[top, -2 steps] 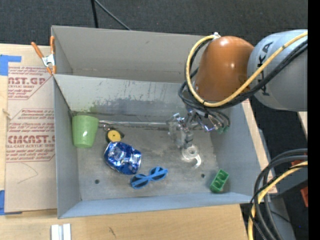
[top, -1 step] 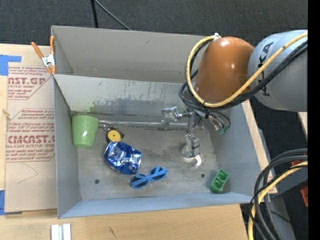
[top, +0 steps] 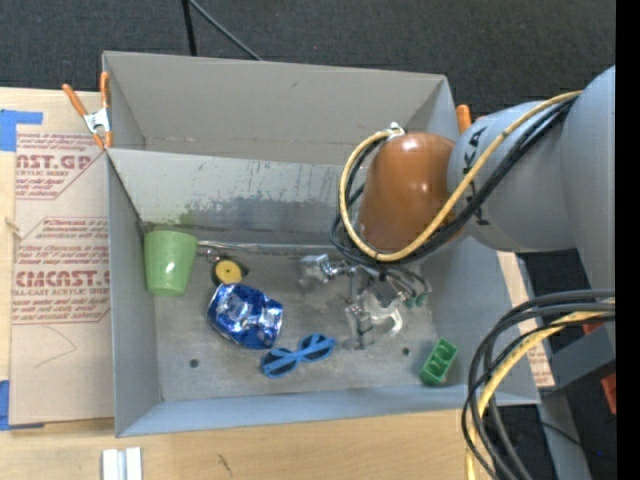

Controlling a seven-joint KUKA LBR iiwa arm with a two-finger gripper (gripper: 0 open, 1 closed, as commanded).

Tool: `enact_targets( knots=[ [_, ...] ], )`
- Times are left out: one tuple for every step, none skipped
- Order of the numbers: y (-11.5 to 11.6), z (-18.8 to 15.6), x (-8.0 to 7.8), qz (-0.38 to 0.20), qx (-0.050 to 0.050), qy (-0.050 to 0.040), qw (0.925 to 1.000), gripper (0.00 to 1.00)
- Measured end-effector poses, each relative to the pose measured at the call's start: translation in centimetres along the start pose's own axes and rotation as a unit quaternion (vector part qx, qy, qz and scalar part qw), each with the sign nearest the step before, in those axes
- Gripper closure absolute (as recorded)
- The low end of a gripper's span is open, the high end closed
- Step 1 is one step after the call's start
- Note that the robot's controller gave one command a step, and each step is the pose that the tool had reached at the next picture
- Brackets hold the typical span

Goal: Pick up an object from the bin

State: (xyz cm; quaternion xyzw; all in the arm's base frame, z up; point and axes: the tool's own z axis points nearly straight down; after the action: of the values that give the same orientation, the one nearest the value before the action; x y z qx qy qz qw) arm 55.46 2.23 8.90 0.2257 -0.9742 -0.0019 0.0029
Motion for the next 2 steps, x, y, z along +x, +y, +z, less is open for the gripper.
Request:
enact_targets(
  knots=[
    [4.73, 0.83, 3.84, -0.020, 0.000, -0.0004, 0.9998, 0.00],
    [4.50, 0.74, 3.67, -0.019, 0.002, -0.0024, 0.9998, 1.00]
  ],
)
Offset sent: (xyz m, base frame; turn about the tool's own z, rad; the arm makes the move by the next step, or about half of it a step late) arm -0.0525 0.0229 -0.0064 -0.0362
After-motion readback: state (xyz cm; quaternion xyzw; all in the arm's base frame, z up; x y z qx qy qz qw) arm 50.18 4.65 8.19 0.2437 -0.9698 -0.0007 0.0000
